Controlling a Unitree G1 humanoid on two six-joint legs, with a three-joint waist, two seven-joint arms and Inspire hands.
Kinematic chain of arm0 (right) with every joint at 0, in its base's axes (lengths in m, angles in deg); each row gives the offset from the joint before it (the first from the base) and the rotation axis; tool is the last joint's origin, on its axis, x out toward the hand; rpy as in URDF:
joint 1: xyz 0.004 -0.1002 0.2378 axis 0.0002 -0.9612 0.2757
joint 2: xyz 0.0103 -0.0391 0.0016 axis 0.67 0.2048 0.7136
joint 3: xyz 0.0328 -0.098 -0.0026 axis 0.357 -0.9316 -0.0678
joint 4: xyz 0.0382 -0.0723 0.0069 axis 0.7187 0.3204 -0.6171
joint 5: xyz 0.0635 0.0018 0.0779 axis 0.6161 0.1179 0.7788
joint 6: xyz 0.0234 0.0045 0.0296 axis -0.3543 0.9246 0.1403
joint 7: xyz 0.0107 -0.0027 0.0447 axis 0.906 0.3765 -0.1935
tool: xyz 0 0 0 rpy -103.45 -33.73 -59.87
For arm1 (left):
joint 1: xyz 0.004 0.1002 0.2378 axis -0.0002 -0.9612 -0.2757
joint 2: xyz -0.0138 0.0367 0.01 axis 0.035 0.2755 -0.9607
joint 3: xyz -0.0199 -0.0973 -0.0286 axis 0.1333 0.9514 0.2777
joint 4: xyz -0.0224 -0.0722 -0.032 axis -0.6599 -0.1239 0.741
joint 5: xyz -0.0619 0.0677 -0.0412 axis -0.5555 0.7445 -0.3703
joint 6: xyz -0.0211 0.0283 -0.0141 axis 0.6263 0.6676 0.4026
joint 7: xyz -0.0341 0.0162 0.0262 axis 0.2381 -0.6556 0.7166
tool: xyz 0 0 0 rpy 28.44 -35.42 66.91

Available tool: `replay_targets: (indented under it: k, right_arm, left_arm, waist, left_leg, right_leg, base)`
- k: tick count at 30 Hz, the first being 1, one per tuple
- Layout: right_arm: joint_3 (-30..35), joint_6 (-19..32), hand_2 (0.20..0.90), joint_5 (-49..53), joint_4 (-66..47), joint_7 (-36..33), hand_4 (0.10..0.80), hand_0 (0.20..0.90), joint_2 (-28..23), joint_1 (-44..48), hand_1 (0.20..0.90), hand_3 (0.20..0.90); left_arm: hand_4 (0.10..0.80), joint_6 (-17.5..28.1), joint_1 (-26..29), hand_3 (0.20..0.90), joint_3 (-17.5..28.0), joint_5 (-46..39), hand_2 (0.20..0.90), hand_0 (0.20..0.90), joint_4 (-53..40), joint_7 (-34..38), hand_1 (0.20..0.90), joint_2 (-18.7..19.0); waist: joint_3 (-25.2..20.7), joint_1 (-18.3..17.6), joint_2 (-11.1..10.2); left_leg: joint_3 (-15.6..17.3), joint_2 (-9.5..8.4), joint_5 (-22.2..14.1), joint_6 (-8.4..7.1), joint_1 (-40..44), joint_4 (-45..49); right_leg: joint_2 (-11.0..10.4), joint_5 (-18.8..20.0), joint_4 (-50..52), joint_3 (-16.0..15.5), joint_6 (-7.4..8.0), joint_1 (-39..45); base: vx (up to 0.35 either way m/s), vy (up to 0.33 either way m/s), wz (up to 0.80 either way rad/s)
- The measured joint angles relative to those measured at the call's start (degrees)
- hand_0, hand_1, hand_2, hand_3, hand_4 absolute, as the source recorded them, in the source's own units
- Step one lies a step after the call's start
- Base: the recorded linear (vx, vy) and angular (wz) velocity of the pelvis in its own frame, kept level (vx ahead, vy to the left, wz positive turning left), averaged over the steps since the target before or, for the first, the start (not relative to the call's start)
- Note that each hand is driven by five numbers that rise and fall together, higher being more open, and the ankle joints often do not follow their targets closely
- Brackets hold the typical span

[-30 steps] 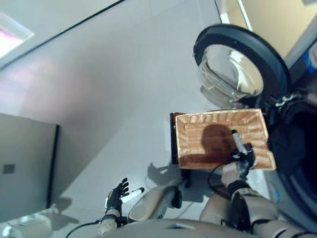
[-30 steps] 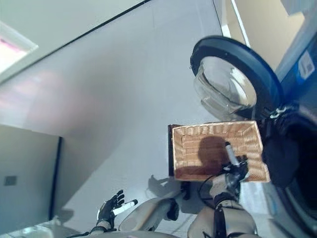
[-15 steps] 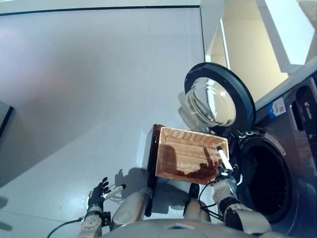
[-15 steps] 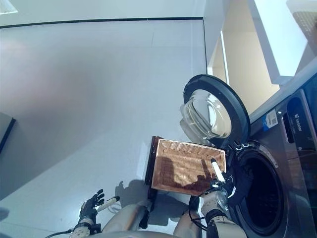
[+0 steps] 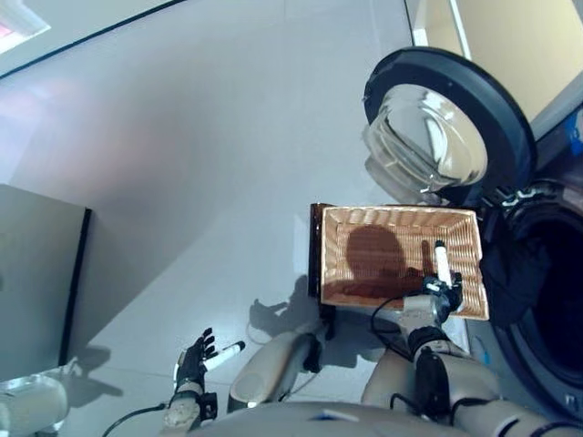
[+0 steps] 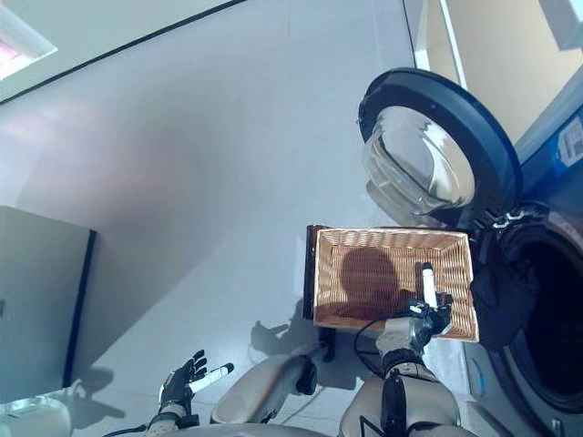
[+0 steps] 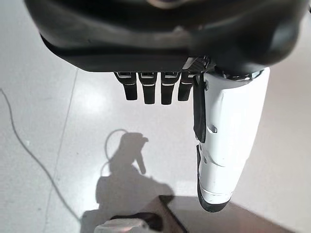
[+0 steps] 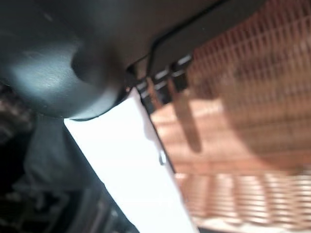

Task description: Pick up the clothes and place them into the washing machine

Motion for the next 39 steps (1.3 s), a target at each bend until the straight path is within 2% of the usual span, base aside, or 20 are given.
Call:
replay_targets:
  k: [7, 18, 29, 32, 37, 39]
  right_arm:
    - [2.19, 0.93, 0.900, -2.57, -0.02, -2.15, 0.800, 0.900, -5.98, 1.36, 0.900, 0.900]
    - [3.34, 0.95, 0.900, -3.45, 0.35, -2.27, 0.800, 0.900, -6.64, 1.34, 0.900, 0.900]
    - [5.59, 0.81, 0.900, -3.44, 0.44, -2.39, 0.800, 0.900, -7.26, 0.91, 0.900, 0.900]
    - [5.47, 0.65, 0.900, -5.12, 0.41, -3.65, 0.800, 0.900, -9.35, 1.58, 0.900, 0.900]
    - [4.36, -3.80, 0.900, -10.13, 0.66, -7.19, 0.800, 0.900, -18.76, 4.73, 0.900, 0.900]
    - [3.06, -5.22, 0.900, -12.58, 0.74, -7.38, 0.800, 0.900, -21.03, 5.40, 0.900, 0.900]
  left_arm:
    - [0.800, 0.30, -0.10, 0.900, -1.24, 0.08, 0.900, 0.900, 0.05, -0.01, 0.900, -1.44]
    - [0.800, 1.04, -0.06, 0.900, -1.27, 0.08, 0.900, 0.900, 0.07, 0.05, 0.900, -1.56]
    - [0.800, 1.09, -0.08, 0.900, -1.10, 0.09, 0.900, 0.900, -0.09, 0.13, 0.900, -1.52]
    - [0.800, 1.25, -0.28, 0.900, -1.13, 0.13, 0.900, 0.900, -1.26, 0.12, 0.900, -1.47]
    - [0.800, 1.79, -1.08, 0.900, -0.99, 0.32, 0.900, 0.900, -2.64, -0.01, 0.900, -0.81]
    - [0.800, 2.17, -1.56, 0.900, -0.88, 0.33, 0.900, 0.900, -3.63, -0.05, 0.900, -0.60]
  waist:
    - [-0.16, -0.45, 0.63]
    - [-0.32, -1.76, 0.91]
    - [-0.67, -1.90, 0.74]
    - [-0.67, -1.70, 0.75]
    - [-0.81, -1.18, 0.94]
    - [-0.81, -0.93, 0.95]
  left_leg:
    - [1.34, 0.23, 0.02, 0.00, 0.11, -1.40]
    - [2.71, 0.38, 0.04, -0.04, 0.64, -1.77]
    - [2.70, 0.38, 0.05, -0.02, 1.16, -1.85]
    - [2.70, 0.30, 0.05, -0.02, 1.15, -1.82]
    - [3.65, 0.03, 0.04, 0.00, 0.52, -1.85]
    - [3.89, 0.03, 0.05, 0.01, -0.04, -1.84]
  right_leg:
    - [0.43, 0.03, 0.06, 1.81, 0.09, -1.64]
    - [0.61, 0.15, -0.14, 3.00, 0.38, -1.85]
    - [0.65, 0.28, 0.30, 3.16, 0.59, -1.61]
    - [0.56, 0.26, 0.83, 3.17, 0.60, -1.76]
    - [0.44, 0.40, 0.90, 4.53, 0.97, -3.08]
    - [0.40, 0.55, 0.94, 4.65, 1.17, -3.83]
  base:
    - [0.050, 0.018, -0.12]
    - [0.026, -0.011, -0.06]
    - [-0.006, -0.008, -0.01]
    - [-0.015, 0.008, 0.00]
    - [-0.036, 0.017, -0.09]
    - [-0.041, 0.009, -0.07]
